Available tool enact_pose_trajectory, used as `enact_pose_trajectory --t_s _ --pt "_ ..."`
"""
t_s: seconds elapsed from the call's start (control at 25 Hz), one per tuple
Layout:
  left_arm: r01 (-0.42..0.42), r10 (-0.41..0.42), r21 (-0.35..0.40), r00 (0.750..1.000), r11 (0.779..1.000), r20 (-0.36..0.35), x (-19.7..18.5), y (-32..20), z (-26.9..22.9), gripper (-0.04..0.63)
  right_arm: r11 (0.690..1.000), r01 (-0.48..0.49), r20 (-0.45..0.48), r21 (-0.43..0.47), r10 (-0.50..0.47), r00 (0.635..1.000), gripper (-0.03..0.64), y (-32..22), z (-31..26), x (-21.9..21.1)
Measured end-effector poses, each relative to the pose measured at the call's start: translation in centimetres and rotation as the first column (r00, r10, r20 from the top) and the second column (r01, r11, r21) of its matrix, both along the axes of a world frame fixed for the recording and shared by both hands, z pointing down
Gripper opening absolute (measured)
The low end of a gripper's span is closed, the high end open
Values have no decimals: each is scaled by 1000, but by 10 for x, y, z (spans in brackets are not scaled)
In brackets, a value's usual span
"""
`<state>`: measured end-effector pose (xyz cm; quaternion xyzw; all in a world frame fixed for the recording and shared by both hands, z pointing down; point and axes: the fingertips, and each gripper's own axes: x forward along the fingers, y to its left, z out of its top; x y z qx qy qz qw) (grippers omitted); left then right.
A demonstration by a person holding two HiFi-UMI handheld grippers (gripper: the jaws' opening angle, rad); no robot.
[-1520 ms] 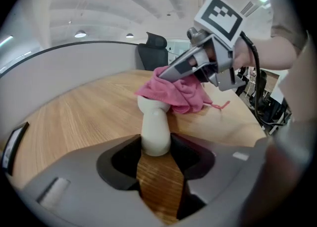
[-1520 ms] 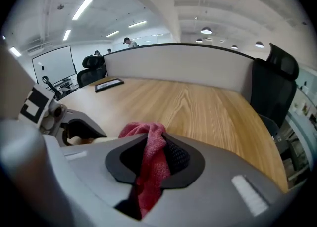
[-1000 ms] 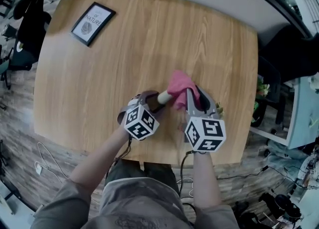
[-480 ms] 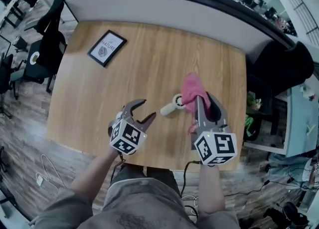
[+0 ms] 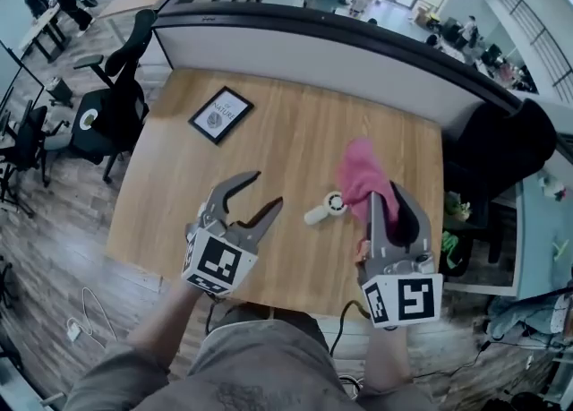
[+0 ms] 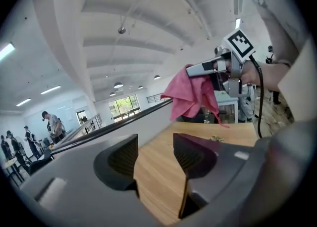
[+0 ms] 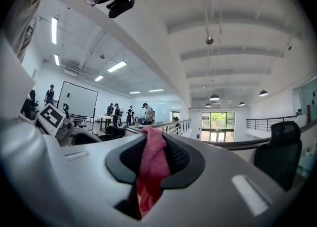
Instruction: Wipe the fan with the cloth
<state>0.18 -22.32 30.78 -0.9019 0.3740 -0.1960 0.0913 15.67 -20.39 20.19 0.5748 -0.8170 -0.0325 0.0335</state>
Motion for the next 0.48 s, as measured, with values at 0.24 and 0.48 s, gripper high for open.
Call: enact_pose_trajectory --t_s 0.24,0.48 --pt "27 -23 72 998 997 -58 -23 16 -57 188 996 -9 13 87 8 1000 69 29 -42 -7" --pt "31 -17 83 986 996 -164 -36 35 -88 173 992 -23 11 122 22 1000 69 53 -60 -9"
